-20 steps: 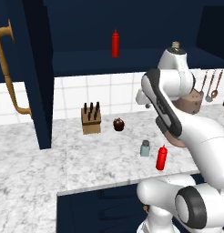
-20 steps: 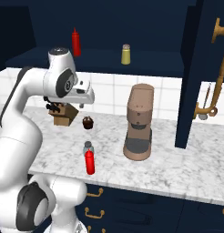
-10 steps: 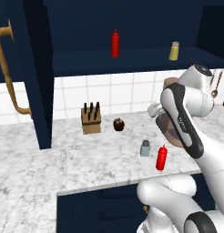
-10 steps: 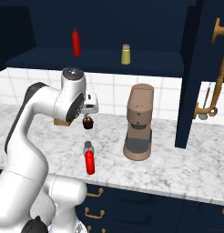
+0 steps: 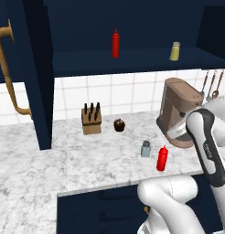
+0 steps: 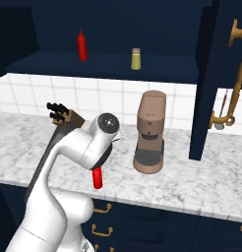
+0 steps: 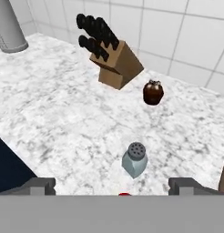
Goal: Put the shaker and condiment bottle from the counter next to their counterparts in the cabinet.
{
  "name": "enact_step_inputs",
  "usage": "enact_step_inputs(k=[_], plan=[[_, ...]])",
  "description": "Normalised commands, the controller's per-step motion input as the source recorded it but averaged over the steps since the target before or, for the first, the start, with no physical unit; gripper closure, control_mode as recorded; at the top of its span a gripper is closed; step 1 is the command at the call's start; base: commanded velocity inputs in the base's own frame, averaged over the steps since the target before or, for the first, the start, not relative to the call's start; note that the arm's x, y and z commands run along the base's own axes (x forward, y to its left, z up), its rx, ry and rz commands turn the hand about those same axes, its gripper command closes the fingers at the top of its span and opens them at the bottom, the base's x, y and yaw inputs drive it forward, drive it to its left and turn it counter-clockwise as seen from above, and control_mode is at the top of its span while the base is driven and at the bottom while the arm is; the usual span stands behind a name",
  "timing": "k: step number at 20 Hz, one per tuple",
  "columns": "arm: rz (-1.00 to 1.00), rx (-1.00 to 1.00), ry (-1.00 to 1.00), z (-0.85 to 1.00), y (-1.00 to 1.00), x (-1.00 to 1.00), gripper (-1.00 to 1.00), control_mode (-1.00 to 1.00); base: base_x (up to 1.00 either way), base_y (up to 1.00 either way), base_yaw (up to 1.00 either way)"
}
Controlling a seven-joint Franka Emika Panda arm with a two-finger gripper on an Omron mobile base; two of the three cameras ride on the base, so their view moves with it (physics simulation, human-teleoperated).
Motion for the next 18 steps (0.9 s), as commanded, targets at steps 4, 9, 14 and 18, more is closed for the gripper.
enact_step_inputs(k=[4,9,14,18], plan=[[0.11,0.15,-0.25,-0.67,-0.67,-0.34,-1.0,-1.0,0.0,0.0,0.0],[0.11,0.14,-0.17,-0.55,-0.52,-0.19,-1.0,-1.0,0.0,0.0,0.0],[0.01,0.01,-0.02,-0.11,-0.12,0.0,-1.0,-1.0,0.0,0.0,0.0],[0.13,0.0,0.0,-0.24,0.0,0.08,-1.0,-1.0,0.0,0.0,0.0]])
